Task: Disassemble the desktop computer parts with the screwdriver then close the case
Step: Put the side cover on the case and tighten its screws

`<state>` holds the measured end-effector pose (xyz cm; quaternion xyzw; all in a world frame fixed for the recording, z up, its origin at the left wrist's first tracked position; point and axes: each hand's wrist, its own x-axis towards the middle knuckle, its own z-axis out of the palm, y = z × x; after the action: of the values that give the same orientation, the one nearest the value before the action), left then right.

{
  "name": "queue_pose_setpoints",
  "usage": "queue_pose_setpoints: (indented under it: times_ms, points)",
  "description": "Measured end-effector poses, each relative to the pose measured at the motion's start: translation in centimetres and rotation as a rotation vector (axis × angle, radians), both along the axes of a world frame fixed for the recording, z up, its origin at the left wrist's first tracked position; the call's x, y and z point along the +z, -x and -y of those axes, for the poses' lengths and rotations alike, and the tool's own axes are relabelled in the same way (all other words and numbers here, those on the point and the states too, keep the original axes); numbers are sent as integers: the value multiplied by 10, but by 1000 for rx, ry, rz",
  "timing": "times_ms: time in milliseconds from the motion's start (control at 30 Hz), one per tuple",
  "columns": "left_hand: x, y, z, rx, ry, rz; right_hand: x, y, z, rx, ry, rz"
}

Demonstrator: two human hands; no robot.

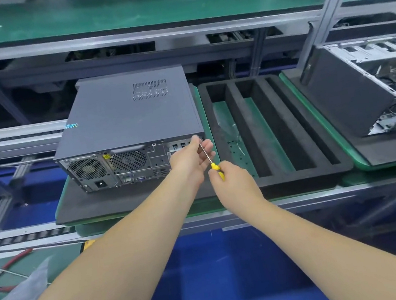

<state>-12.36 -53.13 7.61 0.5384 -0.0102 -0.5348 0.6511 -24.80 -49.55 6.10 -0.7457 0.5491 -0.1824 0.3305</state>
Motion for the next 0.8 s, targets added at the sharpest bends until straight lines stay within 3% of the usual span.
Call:
queue_pose_setpoints:
  times_ms: [367,800]
  points:
    - [4,-6,2,4,-19,-55,2,-14,-2,-37,19,-33]
    - [6,-12,4,-55,-87,6,4,-21,-5,-54,26,-54]
